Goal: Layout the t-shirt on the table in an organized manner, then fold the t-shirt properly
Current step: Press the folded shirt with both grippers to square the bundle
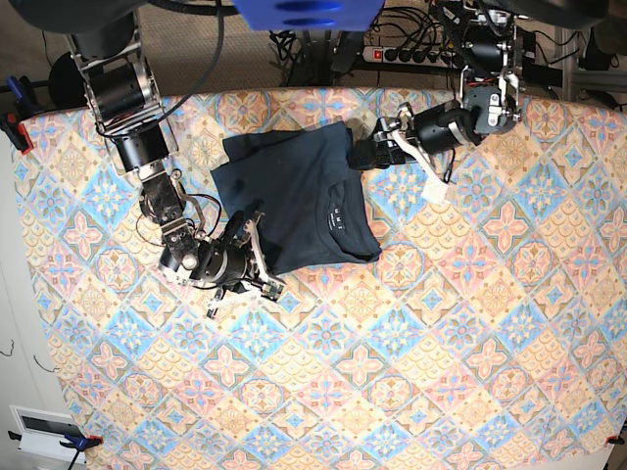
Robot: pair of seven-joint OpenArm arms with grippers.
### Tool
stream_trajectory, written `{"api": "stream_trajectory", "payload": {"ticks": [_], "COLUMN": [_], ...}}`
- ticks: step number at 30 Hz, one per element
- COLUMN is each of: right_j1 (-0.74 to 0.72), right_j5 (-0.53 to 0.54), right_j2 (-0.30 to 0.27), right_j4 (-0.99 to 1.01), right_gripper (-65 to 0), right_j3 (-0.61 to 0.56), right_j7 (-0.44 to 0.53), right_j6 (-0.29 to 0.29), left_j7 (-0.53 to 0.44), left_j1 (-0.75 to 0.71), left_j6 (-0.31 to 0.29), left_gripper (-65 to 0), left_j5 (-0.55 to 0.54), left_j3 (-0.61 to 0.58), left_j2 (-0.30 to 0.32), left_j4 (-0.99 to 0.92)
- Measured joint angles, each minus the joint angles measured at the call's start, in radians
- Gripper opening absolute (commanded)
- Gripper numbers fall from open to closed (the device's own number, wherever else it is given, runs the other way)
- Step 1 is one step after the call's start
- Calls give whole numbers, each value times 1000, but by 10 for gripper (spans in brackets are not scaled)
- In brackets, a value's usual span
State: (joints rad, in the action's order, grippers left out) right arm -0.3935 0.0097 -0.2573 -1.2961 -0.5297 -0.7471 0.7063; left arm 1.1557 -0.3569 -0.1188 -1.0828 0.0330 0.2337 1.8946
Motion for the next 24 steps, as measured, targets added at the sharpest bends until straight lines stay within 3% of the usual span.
{"api": "stream_trajectory", "payload": {"ticks": [3, 6, 11, 15, 18, 24], "right_j1": [-31, -62, -62, -67, -61, 13], "right_j5": [-2, -7, -3, -3, 16, -6], "right_j2": [1, 23, 32, 13, -30, -172], "right_j4": [67, 127, 171, 164, 145, 2], "right_gripper": [-648, -648, -648, -650, -650, -650], "right_j3": [0, 3, -35, -149, -168, -159], "right_j7": [6, 24, 30, 41, 52, 20], "right_j6": [-3, -12, -8, -12, -10, -11], "left_j7": [5, 0, 7, 3, -2, 6], "left_j1": [16, 64, 146, 212, 252, 320], "left_j6": [-47, -82, -72, -77, -78, -95], "left_gripper": [-471, -483, -488, -491, -491, -484], "left_j5": [10, 109, 288, 340, 369, 428], "left_j3": [-62, -149, -276, -303, -302, -311], "left_j2": [-4, -4, -3, -6, 1, 11], "left_j4": [-3, -29, -147, -219, -259, -311]}}
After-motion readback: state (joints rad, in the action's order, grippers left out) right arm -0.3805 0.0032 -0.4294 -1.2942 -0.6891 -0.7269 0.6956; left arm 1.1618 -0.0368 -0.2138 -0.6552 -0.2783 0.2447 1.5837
